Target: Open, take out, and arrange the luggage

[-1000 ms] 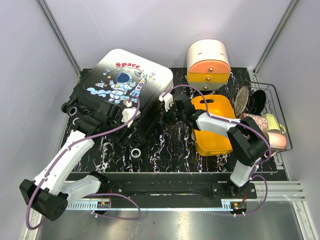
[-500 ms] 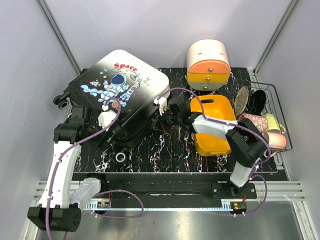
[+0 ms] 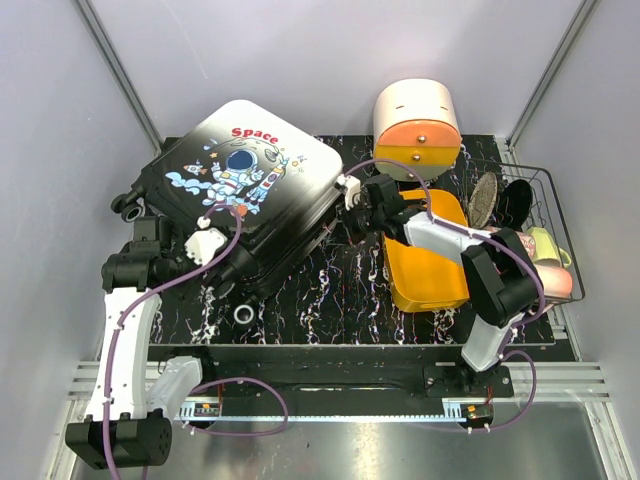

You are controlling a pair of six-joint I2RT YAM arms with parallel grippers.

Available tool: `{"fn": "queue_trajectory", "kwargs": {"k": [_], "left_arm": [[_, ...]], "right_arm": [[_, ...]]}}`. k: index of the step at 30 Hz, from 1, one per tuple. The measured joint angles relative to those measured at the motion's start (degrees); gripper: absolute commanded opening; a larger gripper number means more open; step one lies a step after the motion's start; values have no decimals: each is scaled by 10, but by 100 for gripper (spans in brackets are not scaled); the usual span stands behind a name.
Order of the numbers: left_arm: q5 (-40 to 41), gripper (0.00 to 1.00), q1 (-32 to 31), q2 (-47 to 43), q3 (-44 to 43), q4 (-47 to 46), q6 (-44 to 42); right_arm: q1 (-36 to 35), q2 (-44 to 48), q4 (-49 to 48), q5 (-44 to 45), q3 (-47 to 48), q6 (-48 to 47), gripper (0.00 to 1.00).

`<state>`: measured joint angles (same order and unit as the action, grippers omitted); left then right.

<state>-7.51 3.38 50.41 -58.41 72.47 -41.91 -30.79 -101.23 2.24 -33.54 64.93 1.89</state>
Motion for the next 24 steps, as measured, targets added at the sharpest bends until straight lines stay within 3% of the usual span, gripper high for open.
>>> {"fn": "queue_trajectory", "kwargs": {"k": [2,6,11,18,24], "left_arm": [[0,0,1,3,0,-3,-1],[-4,2,1,10,-1,-5,0],[-14,4,1,10,-4,-6,6],[-41,7,1,10,-19,-3,24],[-82,14,1,10,-41,9,28]], "right_arm": [[9,-2,11,-13,7,5,55],[30,-2,21,0,14,7,59],[38,1,5,42,8,7,74],[19,13,-45,58,-12,1,74],[0,9,-81,37,-12,-36,65]]}}
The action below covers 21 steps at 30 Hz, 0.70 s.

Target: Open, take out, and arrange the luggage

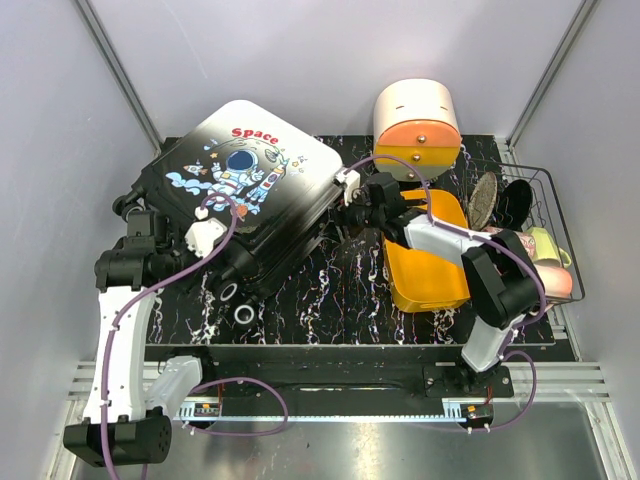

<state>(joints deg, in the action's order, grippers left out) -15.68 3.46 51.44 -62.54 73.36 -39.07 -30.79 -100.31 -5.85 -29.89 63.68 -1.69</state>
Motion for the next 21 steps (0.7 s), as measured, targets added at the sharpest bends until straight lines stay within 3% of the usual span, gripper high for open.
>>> {"fn": "queue_trajectory", "kwargs": {"k": [8,9,10,11,12,15,17,21], "left_arm": [[-53,31,0,0,-35,15,1],[-57,34,0,0,-38,15,1],[-61,50,1,0,-42,14,1],[-65,58,3,0,-44,12,0],[-63,66,4,0,-45,9,-3],[-66,84,10,1,-52,-12,-7],[-71,90,12,1,-58,-26,-8],[-104,91,10,-4,-66,-40,3]], "right_arm": [[-2,-47,-23,-70,0,-6,44],[-2,-49,-25,-78,0,-3,35],[-2,-49,-28,-87,-1,3,30],[-2,-49,-35,-92,-1,9,24],[-2,-49,-41,-98,-1,14,14],[-1,-49,-53,-97,-2,31,0],[1,-49,-54,-95,-4,40,0],[0,-46,-54,-83,-6,42,0]]}}
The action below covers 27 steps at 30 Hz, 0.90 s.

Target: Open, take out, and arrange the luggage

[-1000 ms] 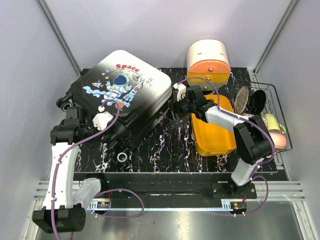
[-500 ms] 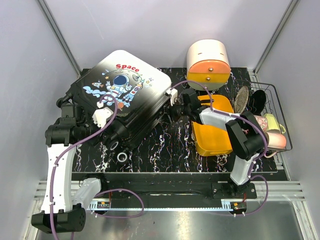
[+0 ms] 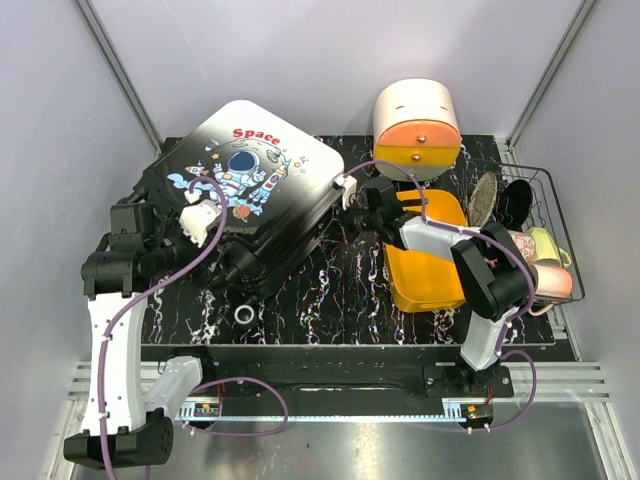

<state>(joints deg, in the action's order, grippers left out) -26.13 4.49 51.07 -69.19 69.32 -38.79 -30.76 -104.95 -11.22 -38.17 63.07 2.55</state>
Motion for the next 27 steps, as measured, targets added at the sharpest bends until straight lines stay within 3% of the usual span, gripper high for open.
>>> {"fn": "queue_trajectory", "kwargs": {"k": [8,16,25,26,27], "left_arm": [[-56,91,-24,-3,0,67,29],[-24,90,-89,-9,27,68,56],[64,71,-150,10,66,11,118],[73,68,-151,16,70,4,123],[82,57,-152,20,74,-1,128]], "right_arm": [[-8,19,6,50,-16,-2,0],[-19,30,15,103,-19,-7,0],[-26,30,21,129,-16,-8,0],[-27,31,21,131,-16,-8,0],[-27,31,22,134,-16,-8,0]]}}
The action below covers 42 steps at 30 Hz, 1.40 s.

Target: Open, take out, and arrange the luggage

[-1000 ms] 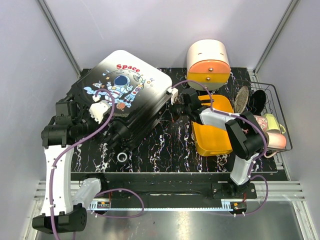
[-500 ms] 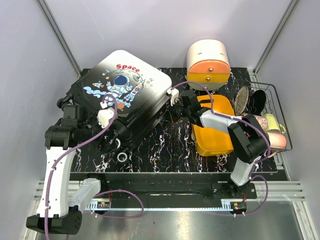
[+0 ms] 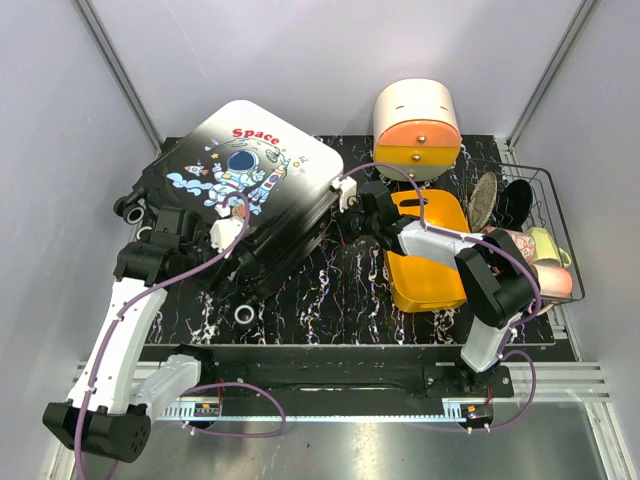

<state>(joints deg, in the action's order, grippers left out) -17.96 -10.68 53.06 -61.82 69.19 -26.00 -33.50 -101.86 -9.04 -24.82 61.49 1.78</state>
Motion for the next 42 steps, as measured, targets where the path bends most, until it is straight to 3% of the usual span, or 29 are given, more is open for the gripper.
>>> {"fn": "queue_trajectory", "kwargs": {"k": [3,4,6,10,17,26,33,42], "left_arm": [[7,36,-4,8,5,-8,15],[6,14,-6,7,5,-11,19],[9,0,-7,5,5,-12,22],[7,0,6,2,5,-7,3],[4,0,119,-59,30,13,-121],[12,0,194,-64,33,45,-239],[-17,0,275,-42,33,50,-332],[7,0,291,5,17,52,-380]], "right_arm": [[-2,0,1,9,0,0,0],[-3,0,2,14,0,-1,0],[-3,1,3,20,0,-3,0],[-5,8,8,49,0,-17,0],[-18,49,7,110,-33,-40,0],[-15,77,3,198,-61,-120,0],[35,75,-16,100,-58,-178,0],[72,-9,-34,17,28,-206,0]]}}
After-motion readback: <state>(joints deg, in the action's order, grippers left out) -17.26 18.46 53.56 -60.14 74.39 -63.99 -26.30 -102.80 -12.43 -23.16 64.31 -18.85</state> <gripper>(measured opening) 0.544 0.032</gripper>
